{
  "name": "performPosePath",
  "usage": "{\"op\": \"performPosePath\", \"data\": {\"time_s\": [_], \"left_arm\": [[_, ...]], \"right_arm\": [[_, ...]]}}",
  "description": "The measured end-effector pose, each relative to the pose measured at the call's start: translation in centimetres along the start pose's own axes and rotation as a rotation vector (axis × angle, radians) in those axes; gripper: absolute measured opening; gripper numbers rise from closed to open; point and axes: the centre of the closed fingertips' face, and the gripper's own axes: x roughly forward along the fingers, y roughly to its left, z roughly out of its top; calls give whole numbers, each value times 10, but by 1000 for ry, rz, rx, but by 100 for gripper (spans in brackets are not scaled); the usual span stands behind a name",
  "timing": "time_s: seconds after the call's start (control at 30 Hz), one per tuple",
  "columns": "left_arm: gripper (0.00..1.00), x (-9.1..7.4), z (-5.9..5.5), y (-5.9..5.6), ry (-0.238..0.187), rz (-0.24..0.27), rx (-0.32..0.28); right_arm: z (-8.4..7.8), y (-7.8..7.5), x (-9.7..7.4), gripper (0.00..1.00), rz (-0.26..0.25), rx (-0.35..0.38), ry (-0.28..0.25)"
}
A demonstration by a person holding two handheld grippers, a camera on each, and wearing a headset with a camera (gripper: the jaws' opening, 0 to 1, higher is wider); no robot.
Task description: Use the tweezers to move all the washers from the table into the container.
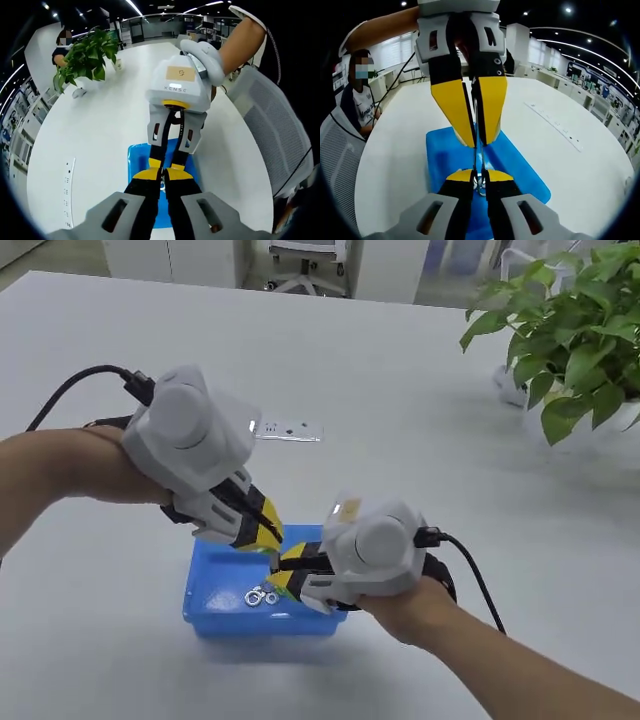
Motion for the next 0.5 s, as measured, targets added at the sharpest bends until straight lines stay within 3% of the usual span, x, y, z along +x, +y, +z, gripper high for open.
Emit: {"op": "performPosePath", "data": {"time_s": [0.5], "left_arm": [[7,5,-5,1,8,8,6]], "right_arm": [[-6,-2,5,11,-6,-26,23]]}}
